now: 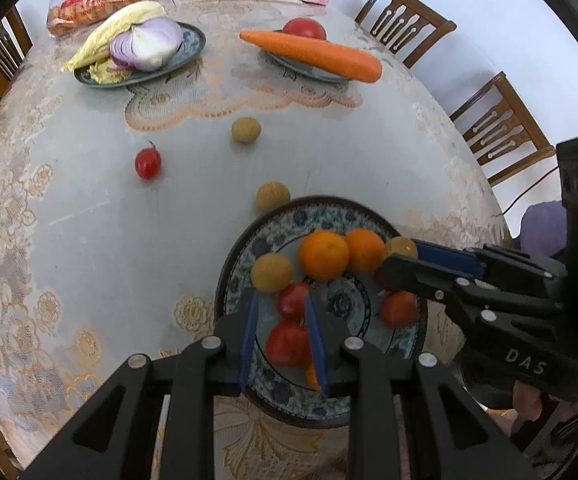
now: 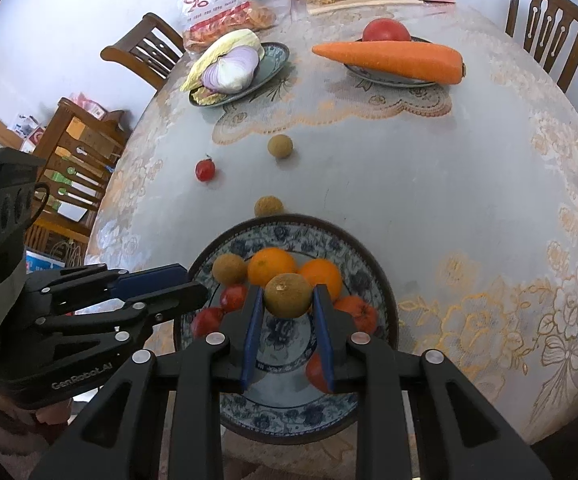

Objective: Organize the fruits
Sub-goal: 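Lower the yellow-green fruit onto the plate and open the right tool, then carry the red tomato to the plate and release it from the left tool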

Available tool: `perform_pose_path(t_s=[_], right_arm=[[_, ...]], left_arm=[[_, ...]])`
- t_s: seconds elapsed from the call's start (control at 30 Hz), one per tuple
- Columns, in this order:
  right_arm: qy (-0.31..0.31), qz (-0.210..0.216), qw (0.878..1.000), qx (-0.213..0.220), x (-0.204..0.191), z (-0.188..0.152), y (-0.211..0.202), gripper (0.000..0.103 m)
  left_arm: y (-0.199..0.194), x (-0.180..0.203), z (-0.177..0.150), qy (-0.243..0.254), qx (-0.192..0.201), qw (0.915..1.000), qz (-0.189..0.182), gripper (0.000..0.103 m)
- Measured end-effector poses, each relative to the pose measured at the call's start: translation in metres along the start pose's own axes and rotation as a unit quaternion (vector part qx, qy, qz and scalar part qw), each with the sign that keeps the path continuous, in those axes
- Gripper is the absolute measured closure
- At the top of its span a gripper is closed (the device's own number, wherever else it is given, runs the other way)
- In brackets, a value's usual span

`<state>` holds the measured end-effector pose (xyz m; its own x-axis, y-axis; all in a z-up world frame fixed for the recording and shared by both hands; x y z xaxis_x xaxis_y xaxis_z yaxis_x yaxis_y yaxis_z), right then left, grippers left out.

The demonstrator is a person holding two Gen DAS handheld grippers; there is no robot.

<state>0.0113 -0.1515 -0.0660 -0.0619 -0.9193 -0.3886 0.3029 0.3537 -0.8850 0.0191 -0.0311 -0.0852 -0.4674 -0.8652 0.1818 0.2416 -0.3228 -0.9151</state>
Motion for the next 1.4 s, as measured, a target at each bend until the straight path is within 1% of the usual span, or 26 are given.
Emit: perform_pose_path(t_s=[0.13,0.3,0.33,0.47,0.57,0.63,0.77,1.1,1.13,1.23,1.3,1.4], right_arm=[[0.004,0.0,1.0,-0.001,0.001,-0.002,0.001,0.077],[0.005,0.0,1.0,-0.003,0.002,-0.004,0.001,0.077],[0.005,0.0,1.0,-0.003,0.003,-0.004,0.0,0.077],[0.01,-0.002,1.0,-0.001,0.007,-0.002,-0.001,0.077],[0.011,-0.002,1.0,-0.001,0.008,-0.001,-0.002,0.077],[0.008,-0.002,1.0,-0.001,0.008,-0.002,-0.002,0.077],[0.004,-0.003,1.0,-0.003,0.008,-0.001,-0.003,0.077],[0.01,-0.006,1.0,-0.006,0.017,-0.003,-0.005,0.077],[0.01,-0.007,1.0,-0.006,0.018,-0.003,-0.005,0.077],[0.013,-0.008,1.0,-0.007,0.021,-0.004,-0.006,0.077],[0.015,-0.008,1.0,-0.006,0.022,-0.004,-0.006,0.077],[0.013,-0.007,1.0,-0.007,0.021,-0.004,-0.007,0.077]], left_arm=[[0.0,-0.007,0.0,-0.003,0.003,1.0,0.0,0.078],[-0.007,-0.033,0.014,-0.019,0.021,0.9992,0.03,0.078],[-0.007,-0.039,0.016,-0.023,0.021,0.9989,0.034,0.078],[-0.003,-0.064,0.027,-0.039,0.024,0.997,0.063,0.07],[0.005,-0.079,0.034,-0.044,0.022,0.9955,0.082,0.069],[0.011,-0.086,0.037,-0.048,0.019,0.995,0.086,0.069],[0.019,-0.096,0.043,-0.056,0.02,0.9938,0.094,0.068],[0.043,-0.103,0.056,-0.055,0.01,0.9919,0.114,0.067],[0.046,-0.104,0.056,-0.057,0.007,0.9915,0.117,0.068],[0.048,-0.106,0.059,-0.059,0.013,0.9908,0.121,0.073],[0.048,-0.107,0.06,-0.06,0.014,0.9906,0.122,0.081],[0.048,-0.109,0.061,-0.061,0.012,0.9908,0.12,0.082]])
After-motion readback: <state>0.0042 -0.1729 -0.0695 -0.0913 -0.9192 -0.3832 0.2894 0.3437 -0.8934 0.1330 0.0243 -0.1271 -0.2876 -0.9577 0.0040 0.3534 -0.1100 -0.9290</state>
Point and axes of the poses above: each gripper's, at about its wrist camera, not at the fingertips, and y roughly the way its jaws point, x to its right, z to its top, the point moved 5 cm from there along y, roughly the way its jaws point, and after that the axes turned 15 degrees about y, right-handed, at the moved point
